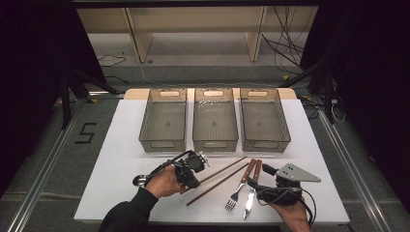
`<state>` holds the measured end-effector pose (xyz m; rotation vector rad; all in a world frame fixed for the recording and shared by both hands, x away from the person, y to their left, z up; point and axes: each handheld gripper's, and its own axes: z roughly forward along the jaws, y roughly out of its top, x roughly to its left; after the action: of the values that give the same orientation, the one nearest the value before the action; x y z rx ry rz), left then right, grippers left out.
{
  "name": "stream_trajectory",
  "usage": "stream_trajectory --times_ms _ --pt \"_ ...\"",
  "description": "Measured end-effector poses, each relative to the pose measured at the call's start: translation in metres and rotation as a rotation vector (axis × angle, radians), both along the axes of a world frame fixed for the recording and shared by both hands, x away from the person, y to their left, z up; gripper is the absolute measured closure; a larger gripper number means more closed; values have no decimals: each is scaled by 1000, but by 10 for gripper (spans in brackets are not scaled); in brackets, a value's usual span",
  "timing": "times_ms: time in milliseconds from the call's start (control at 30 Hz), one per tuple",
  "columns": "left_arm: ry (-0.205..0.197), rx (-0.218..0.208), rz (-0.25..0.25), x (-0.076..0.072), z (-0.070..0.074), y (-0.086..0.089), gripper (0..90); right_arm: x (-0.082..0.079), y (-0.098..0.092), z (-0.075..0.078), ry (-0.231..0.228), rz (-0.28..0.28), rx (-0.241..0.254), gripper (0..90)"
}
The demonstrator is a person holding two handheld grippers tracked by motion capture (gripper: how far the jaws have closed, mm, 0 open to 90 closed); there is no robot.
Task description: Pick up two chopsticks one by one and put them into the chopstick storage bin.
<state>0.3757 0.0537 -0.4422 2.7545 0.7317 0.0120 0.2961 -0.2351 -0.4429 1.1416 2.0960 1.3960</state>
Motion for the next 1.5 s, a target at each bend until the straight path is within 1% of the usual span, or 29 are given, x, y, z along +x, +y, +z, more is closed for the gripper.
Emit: stream_trajectory --times_ms 33,133,167,200,267,300,333,533,633,667,700,767,867,900,933,967,1000,1033,1100,1133,1167,1200,1233,1267,1300,1367,1400,1467,1500 --pt "0 0 0 0 0 0 842 0 0 0 -1 0 1 272" --pt "-18 -23 3 -3 11 6 842 0 0 0 -2 -2 3 272" --pt "-18 -23 3 -3 11 6 842 0 0 0 -2 -2 3 272" --pt "-30 -44 14 -3 19 11 842 0 0 1 -2 -3 4 272" --pt "-30 -67 28 -1 25 17 841 0 0 0 -1 -3 4 272" --pt "-30 -67 28 -1 25 17 842 0 0 0 0 -3 5 272" --pt "-34 -82 37 2 29 22 841 0 0 0 1 -3 5 272" --pt "-41 -138 54 5 38 33 842 0 0 0 1 -4 6 272" --pt "-60 -165 66 6 43 39 841 0 0 0 2 -5 8 272" --pt "-69 -182 78 7 45 42 842 0 0 0 1 -5 9 272" --pt "-69 -182 78 7 45 42 841 0 0 0 3 -7 10 272" --pt "-85 -219 96 11 52 50 841 1 -1 0 2 -9 14 272" --pt "-105 -250 123 16 58 59 841 1 -2 -1 2 -9 14 272" --pt "-105 -250 123 16 58 59 841 1 -2 -1 4 -9 14 272" --pt "-118 -269 147 20 61 65 842 1 -2 -1 4 -9 14 272" --pt "-118 -269 147 20 61 65 841 1 -2 -1 5 -10 13 271" --pt "-134 -284 169 23 64 72 841 1 -2 -1 6 -10 14 271" --pt "-134 -284 169 23 64 72 842 1 -2 0 5 -10 17 271" --pt "-148 -306 198 28 67 80 841 0 -2 0 -1 -6 19 270" --pt "-158 -308 219 34 69 87 841 0 -1 0 -1 -5 18 268" --pt "-158 -308 219 34 69 87 841 0 -1 0 -2 -2 18 266" --pt "-169 -320 257 40 71 95 842 0 -1 0 -7 -1 20 264" --pt "-169 -320 257 40 71 95 841 0 -1 1 -12 2 23 262" --pt "-178 -325 282 46 72 102 841 0 -1 1 -14 3 25 259" --pt "-178 -325 282 46 72 102 841 0 -1 1 -15 4 25 256" --pt "-187 -327 308 53 73 110 842 0 -1 0 -17 5 25 250" --pt "-191 -337 333 58 74 117 842 0 -1 0 -17 4 28 248" --pt "-198 -346 357 63 75 122 842 0 -2 0 -20 2 33 246" --pt "-198 -346 357 63 75 122 842 0 -2 0 -19 0 33 244"
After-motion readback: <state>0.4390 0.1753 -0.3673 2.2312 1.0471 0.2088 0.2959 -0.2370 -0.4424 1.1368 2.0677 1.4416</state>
